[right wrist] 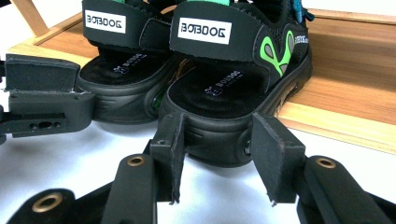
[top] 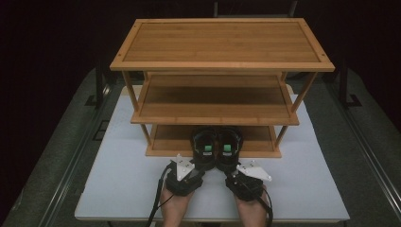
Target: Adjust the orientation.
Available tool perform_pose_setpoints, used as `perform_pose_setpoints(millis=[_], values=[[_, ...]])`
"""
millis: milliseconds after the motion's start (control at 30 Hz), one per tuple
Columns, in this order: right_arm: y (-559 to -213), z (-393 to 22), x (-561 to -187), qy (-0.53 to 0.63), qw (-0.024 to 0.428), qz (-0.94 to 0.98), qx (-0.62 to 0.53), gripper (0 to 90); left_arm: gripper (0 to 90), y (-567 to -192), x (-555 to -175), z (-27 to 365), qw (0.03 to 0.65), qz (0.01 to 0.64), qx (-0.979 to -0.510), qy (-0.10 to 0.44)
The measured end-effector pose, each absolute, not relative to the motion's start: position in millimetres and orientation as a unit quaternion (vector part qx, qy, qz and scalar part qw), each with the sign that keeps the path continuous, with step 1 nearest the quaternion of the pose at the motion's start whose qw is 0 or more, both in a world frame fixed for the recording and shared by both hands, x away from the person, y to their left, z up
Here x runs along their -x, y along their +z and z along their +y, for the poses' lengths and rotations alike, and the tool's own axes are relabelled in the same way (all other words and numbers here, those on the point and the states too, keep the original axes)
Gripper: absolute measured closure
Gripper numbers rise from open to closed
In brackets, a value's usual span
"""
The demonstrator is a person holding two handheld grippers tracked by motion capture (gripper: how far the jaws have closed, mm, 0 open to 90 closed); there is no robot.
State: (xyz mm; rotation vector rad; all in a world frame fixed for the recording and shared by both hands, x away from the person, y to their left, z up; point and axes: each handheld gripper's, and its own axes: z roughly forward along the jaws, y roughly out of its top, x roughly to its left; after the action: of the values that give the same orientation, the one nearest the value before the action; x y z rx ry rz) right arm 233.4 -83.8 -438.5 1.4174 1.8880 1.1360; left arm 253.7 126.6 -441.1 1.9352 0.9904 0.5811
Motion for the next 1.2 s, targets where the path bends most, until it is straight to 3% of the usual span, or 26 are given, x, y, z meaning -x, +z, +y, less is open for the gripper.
perform_pose_setpoints(millis=[1200], values=[[-444.0, -80.0, -267.6, 0.413, 0.276, 0.689, -0.529, 57.0, 56.5, -443.8, -285.8, 113.4, 0.410, 0.408, -0.770, 0.269]])
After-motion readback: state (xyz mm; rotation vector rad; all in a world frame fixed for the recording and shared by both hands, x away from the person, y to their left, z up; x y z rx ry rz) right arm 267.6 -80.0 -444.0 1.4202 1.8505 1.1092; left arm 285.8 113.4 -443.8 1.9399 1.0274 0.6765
